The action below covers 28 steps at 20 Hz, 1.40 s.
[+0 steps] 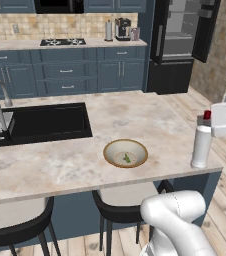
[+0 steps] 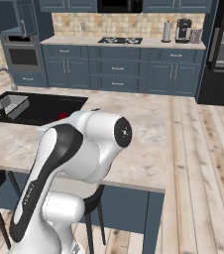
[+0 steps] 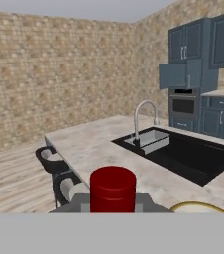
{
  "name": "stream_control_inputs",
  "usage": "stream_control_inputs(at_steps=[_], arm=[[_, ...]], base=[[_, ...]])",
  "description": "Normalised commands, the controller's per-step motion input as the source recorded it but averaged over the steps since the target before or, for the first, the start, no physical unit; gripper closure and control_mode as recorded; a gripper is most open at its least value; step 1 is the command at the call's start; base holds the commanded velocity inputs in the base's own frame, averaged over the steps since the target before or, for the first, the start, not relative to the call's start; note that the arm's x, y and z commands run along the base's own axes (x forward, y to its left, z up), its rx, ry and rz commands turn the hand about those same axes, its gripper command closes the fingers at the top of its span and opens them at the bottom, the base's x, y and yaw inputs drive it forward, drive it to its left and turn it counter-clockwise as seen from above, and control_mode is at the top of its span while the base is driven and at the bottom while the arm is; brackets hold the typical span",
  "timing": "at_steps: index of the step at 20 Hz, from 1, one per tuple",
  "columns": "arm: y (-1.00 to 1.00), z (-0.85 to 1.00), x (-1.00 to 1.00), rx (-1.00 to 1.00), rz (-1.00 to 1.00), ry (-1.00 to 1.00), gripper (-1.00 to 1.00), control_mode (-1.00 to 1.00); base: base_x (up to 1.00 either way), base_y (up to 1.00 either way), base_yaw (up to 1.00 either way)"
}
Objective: There is a bowl on the dining counter. Grab a lemon wedge from the fridge and place it in the bowl. Then get the liquor bottle and glass cup from the cabinet and place them next to the bowl.
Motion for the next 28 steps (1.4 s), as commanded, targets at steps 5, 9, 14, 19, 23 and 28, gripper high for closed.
stream_control_inputs(at_steps=[5, 9, 14, 19, 23, 28], arm=[[-0.19, -0.15, 0.57, 0.00, 0.03, 0.00, 1.00, -1.00], [-0.14, -0.16, 0.55, 0.00, 0.04, 0.00, 1.00, -1.00], [-0.08, -0.21, 0.51, 0.00, 0.03, 0.00, 1.00, -1.00], [0.00, -0.21, 0.46, 0.00, 0.00, 0.00, 1.00, -1.00], [0.00, -0.23, 0.45, 0.00, 0.00, 0.00, 1.00, -1.00], [0.00, -0.25, 0.41, 0.00, 0.00, 0.00, 1.00, -1.00]], base=[[0.00, 0.00, 0.00], [0.00, 0.00, 0.00], [0.00, 0.00, 0.00], [0.00, 0.00, 0.00], [0.00, 0.00, 0.00], [0.00, 0.00, 0.00]])
